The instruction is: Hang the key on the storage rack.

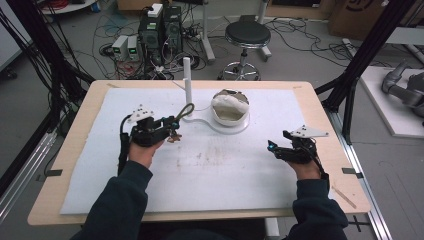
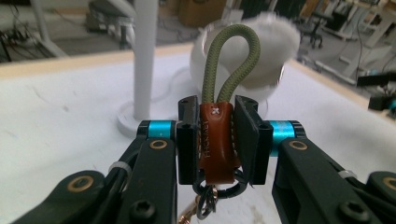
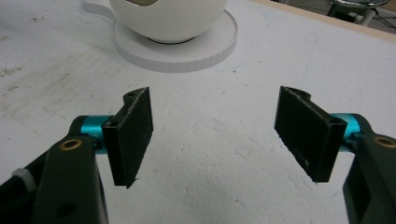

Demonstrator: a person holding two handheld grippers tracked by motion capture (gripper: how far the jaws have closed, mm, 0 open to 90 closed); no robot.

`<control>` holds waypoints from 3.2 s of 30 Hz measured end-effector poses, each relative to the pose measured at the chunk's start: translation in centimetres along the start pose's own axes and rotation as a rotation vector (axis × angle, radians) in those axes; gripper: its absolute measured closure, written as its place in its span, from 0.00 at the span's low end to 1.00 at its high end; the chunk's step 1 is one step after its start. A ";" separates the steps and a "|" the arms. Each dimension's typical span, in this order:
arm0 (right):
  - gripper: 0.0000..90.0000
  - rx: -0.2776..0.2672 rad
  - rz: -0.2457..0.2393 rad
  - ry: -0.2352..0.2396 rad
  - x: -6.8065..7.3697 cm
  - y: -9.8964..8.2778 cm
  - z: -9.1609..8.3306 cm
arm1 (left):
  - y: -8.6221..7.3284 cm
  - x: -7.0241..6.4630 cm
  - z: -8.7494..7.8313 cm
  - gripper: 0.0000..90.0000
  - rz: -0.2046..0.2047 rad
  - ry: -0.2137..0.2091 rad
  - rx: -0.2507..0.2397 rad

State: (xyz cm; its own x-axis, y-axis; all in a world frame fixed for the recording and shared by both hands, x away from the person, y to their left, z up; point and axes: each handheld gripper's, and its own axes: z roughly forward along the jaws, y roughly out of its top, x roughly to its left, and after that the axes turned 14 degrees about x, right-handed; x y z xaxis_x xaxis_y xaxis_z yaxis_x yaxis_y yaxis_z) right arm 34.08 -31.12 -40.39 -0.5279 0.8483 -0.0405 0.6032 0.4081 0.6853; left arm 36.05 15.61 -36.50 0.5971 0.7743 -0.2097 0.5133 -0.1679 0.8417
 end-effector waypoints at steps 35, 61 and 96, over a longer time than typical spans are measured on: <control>0.31 0.002 0.003 0.009 0.0 -0.2 -0.1 | 4.2 2.4 2.5 0.62 -0.031 0.109 0.052; 0.24 0.002 -0.006 0.058 0.1 0.0 0.5 | -6.1 4.7 -3.0 0.20 0.050 0.031 -0.060; 0.24 -0.040 -0.005 0.045 0.3 -0.3 -1.0 | -7.4 4.6 -3.3 0.20 0.052 0.075 -0.020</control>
State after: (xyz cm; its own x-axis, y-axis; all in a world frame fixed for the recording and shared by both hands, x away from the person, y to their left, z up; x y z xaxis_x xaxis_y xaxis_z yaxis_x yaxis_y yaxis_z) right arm 33.14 -31.32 -39.93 -0.5580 0.8297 -0.0116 0.5767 0.3979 0.7135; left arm 32.97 22.46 -42.10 0.5740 0.8087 -0.1281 0.4700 -0.1973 0.8603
